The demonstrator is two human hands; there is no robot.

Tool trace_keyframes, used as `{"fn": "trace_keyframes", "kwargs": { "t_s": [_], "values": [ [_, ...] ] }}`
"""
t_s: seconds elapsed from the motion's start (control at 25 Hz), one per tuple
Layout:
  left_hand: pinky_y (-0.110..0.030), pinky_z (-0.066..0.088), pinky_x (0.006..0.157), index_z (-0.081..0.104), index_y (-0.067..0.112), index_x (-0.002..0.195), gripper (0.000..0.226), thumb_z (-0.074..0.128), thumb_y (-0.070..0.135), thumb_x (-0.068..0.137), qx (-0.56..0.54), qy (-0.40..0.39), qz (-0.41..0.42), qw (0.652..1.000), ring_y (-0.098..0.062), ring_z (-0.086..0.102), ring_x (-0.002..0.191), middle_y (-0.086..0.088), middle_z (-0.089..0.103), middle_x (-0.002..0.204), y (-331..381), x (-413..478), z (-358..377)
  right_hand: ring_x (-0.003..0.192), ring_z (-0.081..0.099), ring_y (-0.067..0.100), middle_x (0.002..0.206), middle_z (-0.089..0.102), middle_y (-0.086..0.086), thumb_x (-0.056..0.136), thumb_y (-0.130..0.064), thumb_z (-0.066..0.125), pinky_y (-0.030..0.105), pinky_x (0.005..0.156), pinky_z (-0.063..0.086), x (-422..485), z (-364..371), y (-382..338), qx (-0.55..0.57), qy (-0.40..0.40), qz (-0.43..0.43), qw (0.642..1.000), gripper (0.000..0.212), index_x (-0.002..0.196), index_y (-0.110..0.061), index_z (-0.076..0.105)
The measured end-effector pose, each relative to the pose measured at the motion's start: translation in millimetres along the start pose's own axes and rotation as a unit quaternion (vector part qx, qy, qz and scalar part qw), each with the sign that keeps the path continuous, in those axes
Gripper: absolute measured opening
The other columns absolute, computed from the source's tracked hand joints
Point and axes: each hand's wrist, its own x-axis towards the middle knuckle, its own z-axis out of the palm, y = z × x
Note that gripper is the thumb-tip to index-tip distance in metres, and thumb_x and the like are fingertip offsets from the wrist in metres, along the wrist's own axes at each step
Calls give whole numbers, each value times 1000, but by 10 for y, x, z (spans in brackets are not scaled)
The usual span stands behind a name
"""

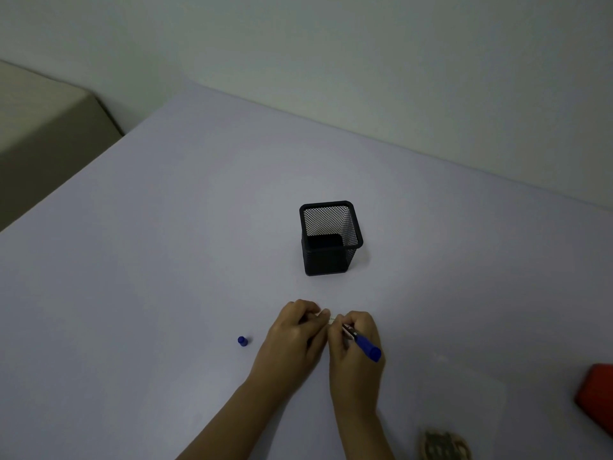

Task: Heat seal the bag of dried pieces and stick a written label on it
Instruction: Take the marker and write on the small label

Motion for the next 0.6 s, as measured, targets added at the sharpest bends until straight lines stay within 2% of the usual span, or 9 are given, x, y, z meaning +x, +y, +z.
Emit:
{"fn": "trace_keyframes", "kwargs": {
  "t_s": [0.2,0.24,0.32,0.4,0.44,0.52,0.6],
  "values": [
    [-10,44,79,72,15,101,35,47,35,88,7,-4,-4,1000,-4,54,88,-1,65,95,11,6,-5,58,50,7,59,45,-2,85,4,55,9,52,41,23,-1,17,-18,26,5,999,38,65,-25,40],
    [-10,44,80,72,15,101,35,47,36,88,7,-5,-8,1000,-4,54,88,0,65,95,13,10,-7,58,52,9,60,47,-2,85,1,57,10,52,43,31,-1,23,-34,56,0,998,35,68,-26,41],
    [-10,44,80,71,14,102,34,48,36,87,2,-6,-15,1000,-3,53,88,1,64,95,14,19,-17,62,59,4,64,54,-4,84,-4,60,7,53,45,56,-8,22,-24,141,9,990,23,76,-21,47],
    [-10,46,78,69,14,104,31,53,33,87,-8,-9,-23,1000,-2,53,88,2,63,96,19,38,-29,69,62,-5,71,61,-2,84,-11,59,3,54,46,74,-44,-24,42,196,40,979,9,79,-14,52],
    [-10,48,77,69,14,105,28,57,31,86,-11,-10,-23,1000,-1,52,88,2,62,97,25,46,-32,71,64,-3,74,64,1,83,-17,59,4,56,47,85,-73,-56,77,201,58,975,7,79,-14,53],
    [-7,45,77,68,14,106,27,58,28,85,-13,-9,-26,1000,0,50,89,3,61,98,27,55,-21,72,67,7,78,66,3,79,-27,58,7,60,51,120,-146,-128,158,193,115,962,9,78,-19,54],
    [-5,43,78,67,14,108,27,56,27,87,-22,-17,-33,999,0,49,90,4,59,101,31,64,-32,74,66,13,76,67,3,71,-37,64,10,61,53,173,-236,-208,260,158,178,936,22,79,-18,56]
  ]
}}
